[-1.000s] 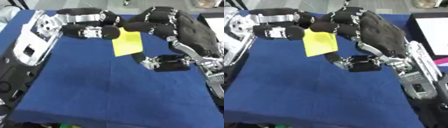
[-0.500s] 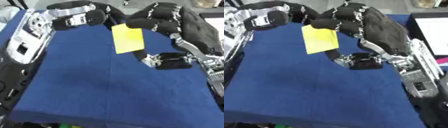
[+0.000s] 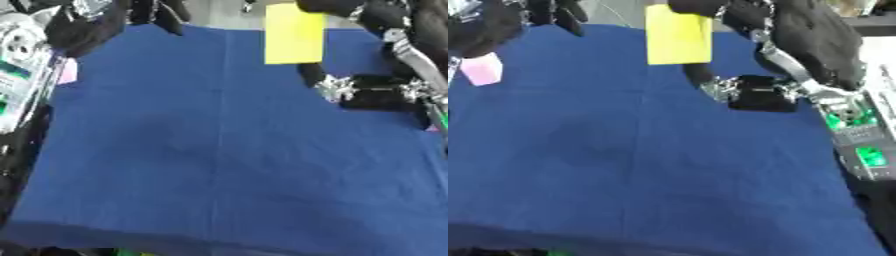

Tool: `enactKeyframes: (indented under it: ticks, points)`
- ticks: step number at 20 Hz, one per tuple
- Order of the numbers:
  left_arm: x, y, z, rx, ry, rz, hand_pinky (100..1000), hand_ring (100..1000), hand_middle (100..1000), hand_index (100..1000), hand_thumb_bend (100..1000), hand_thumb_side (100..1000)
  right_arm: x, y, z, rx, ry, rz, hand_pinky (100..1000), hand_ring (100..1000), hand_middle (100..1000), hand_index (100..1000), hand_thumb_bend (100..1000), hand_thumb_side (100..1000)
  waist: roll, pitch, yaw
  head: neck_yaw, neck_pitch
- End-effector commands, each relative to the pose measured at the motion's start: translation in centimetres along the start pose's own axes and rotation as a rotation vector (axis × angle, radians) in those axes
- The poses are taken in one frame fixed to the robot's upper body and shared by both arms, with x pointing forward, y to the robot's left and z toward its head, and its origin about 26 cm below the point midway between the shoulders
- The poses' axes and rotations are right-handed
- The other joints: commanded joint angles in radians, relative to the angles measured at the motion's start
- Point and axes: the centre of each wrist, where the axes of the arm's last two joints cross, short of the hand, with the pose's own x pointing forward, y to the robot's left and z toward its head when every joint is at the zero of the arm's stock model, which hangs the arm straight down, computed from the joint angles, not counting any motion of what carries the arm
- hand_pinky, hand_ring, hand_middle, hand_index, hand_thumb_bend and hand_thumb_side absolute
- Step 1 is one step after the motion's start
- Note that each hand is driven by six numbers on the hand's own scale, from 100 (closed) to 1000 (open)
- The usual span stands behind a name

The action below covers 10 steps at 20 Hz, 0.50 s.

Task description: Pick up the objects with one hand, pass them to the other hand, and then place them into the box on the other side of the table.

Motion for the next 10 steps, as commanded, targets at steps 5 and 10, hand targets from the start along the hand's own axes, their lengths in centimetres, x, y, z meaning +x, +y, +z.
enactKeyframes:
  ticks: [5, 10]
  points:
    - [-0.5, 1.2, 3.6, 0.203, 0.062, 0.002, 782, 652, 638, 839, 346, 993, -6.9, -2.7, 4.9, -0.065, 0.443, 0.120, 706, 674, 487, 928, 100, 100, 0.001, -0.016, 0.008, -0.104, 0.005]
    - [-1.1, 0.5, 5.1, 0.249, 0.077, 0.022, 775, 632, 613, 831, 320, 984, -12.2, -3.0, 9.7, -0.058, 0.752, 0.227, 720, 684, 493, 947, 100, 100, 0.000, -0.016, 0.019, -0.182, 0.005]
